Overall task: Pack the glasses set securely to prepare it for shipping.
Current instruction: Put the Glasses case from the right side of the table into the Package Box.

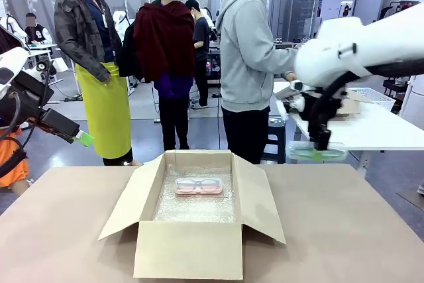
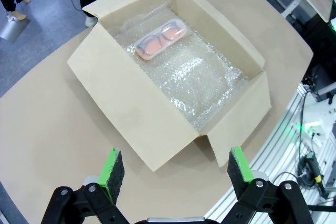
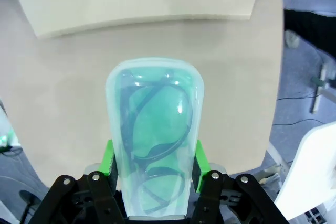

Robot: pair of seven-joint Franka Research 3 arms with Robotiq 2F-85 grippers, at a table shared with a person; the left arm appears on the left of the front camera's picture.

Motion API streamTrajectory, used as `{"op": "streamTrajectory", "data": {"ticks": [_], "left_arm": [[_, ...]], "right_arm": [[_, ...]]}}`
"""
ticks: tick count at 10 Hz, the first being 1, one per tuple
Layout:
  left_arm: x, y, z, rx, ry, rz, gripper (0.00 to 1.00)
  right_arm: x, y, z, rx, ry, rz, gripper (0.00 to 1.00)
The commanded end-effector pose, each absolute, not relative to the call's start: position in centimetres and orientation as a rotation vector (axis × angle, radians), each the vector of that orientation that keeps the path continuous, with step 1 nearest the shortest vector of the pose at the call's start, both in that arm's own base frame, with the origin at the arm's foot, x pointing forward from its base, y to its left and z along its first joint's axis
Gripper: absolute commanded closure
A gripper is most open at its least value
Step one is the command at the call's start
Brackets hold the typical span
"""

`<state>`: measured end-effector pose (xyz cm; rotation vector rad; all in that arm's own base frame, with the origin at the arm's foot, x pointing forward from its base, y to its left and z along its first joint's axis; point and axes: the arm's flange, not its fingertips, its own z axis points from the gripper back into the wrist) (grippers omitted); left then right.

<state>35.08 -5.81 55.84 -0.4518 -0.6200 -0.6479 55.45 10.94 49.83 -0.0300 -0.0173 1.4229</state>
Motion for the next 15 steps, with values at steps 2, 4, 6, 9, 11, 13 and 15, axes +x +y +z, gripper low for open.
{"op": "streamTrajectory", "data": {"ticks": [2,4,6,9,11,13,15], "left_arm": [[35.1,-5.7,55.9,-0.474,-0.632,-0.652,0.00],[35.1,-5.7,55.9,-0.474,-0.632,-0.652,0.00],[35.1,-5.7,55.9,-0.474,-0.632,-0.652,0.00],[35.1,-5.7,55.9,-0.474,-0.632,-0.652,0.00],[35.1,-5.7,55.9,-0.474,-0.632,-0.652,0.00],[35.1,-5.7,55.9,-0.474,-0.632,-0.652,0.00],[35.1,-5.7,55.9,-0.474,-0.632,-0.652,0.00]], "right_arm": [[57.6,20.9,51.5,-0.084,0.036,1.349,0.39],[57.4,27.6,49.2,-0.082,0.029,1.373,0.39],[56.8,31.7,46.1,-0.066,-0.002,1.348,0.39],[54.2,36.4,43.2,-0.076,-0.067,1.386,0.39],[53.1,39.4,41.6,-0.052,-0.133,1.414,0.39],[52.3,41.8,39.7,-0.054,-0.080,1.458,0.39],[51.1,43.4,37.7,-0.039,-0.044,1.501,0.39]]}}
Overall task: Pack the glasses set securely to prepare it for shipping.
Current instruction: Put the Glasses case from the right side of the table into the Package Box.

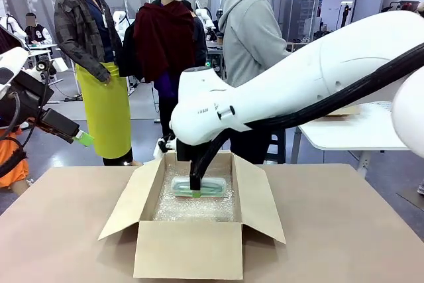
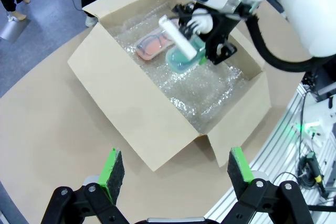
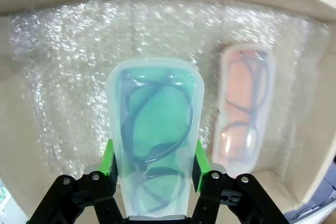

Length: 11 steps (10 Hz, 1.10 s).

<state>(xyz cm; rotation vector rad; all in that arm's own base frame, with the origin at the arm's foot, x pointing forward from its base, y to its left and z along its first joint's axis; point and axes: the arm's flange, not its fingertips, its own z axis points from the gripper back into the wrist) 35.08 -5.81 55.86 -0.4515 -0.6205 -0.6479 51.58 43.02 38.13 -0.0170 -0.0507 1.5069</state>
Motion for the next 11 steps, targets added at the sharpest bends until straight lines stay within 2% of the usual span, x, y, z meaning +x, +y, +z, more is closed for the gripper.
{"op": "streamTrajectory", "data": {"ticks": [1,3,6,7,11], "left_arm": [[35.1,-5.7,55.9,-0.474,-0.632,-0.652,0.00],[35.1,-5.7,55.9,-0.474,-0.632,-0.652,0.00],[35.1,-5.7,55.9,-0.474,-0.632,-0.652,0.00],[35.1,-5.7,55.9,-0.474,-0.632,-0.652,0.00],[35.1,-5.7,55.9,-0.474,-0.632,-0.652,0.00]], "right_arm": [[51.0,43.5,36.8,-0.027,-0.056,1.523,0.39],[51.6,43.1,35.3,-0.034,-0.089,1.536,0.39],[52.0,42.6,35.2,-0.025,-0.053,1.532,0.39],[52.1,42.5,35.3,-0.031,-0.046,1.542,0.00],[52.4,42.3,35.7,-0.015,-0.058,1.510,0.00]]}}
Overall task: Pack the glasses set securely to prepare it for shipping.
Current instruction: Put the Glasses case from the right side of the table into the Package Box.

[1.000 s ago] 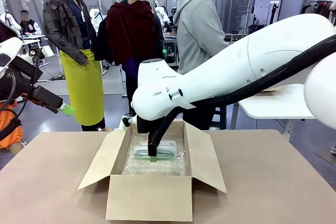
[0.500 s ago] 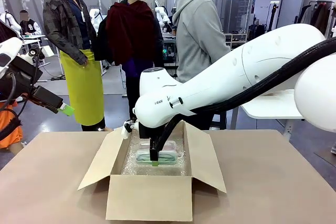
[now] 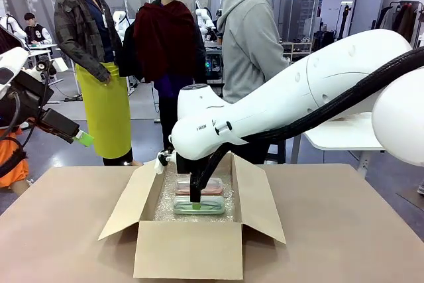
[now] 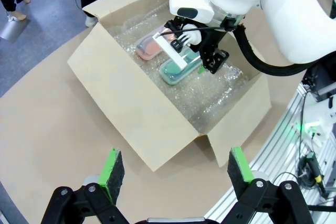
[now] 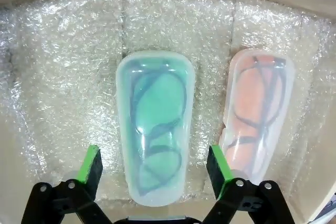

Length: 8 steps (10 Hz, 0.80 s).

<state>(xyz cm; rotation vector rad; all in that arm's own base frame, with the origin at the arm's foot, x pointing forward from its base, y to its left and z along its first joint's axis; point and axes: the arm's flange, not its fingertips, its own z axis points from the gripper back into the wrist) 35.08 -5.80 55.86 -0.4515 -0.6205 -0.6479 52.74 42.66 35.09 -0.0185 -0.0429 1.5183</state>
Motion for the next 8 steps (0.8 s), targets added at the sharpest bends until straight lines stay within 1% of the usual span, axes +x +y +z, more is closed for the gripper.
{"op": "streamTrajectory", "data": {"ticks": [1,8], "left_arm": [[35.14,-5.68,55.92,-0.474,-0.632,-0.652,0.00],[35.14,-5.68,55.92,-0.474,-0.632,-0.652,0.00]], "right_arm": [[52.61,42.76,34.96,-0.018,-0.040,1.521,0.00],[52.61,42.76,34.96,-0.018,-0.040,1.521,0.00]]}}
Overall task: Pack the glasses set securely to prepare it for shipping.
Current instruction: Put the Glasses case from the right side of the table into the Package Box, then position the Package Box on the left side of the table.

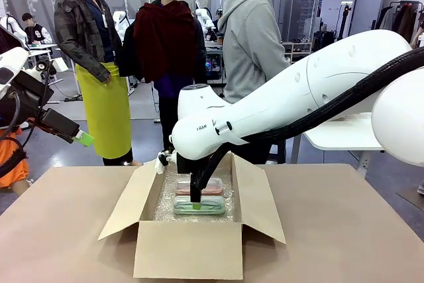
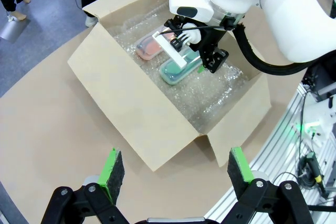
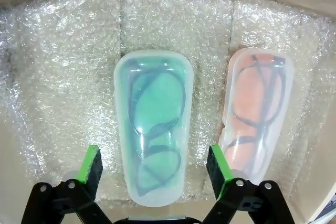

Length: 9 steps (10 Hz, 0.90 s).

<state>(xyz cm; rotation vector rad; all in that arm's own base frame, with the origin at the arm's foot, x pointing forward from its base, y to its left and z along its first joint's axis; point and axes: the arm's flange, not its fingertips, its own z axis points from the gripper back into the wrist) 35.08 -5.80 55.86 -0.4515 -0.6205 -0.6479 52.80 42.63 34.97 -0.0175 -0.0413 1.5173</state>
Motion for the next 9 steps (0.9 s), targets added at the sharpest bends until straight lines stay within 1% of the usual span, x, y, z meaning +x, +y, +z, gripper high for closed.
{"op": "streamTrajectory", "data": {"ticks": [1,9], "left_arm": [[35.14,-5.68,55.92,-0.474,-0.632,-0.652,0.00],[35.14,-5.68,55.92,-0.474,-0.632,-0.652,0.00]], "right_arm": [[52.61,42.76,34.96,-0.018,-0.040,1.521,0.00],[52.61,42.76,34.96,-0.018,-0.040,1.521,0.00]]}}
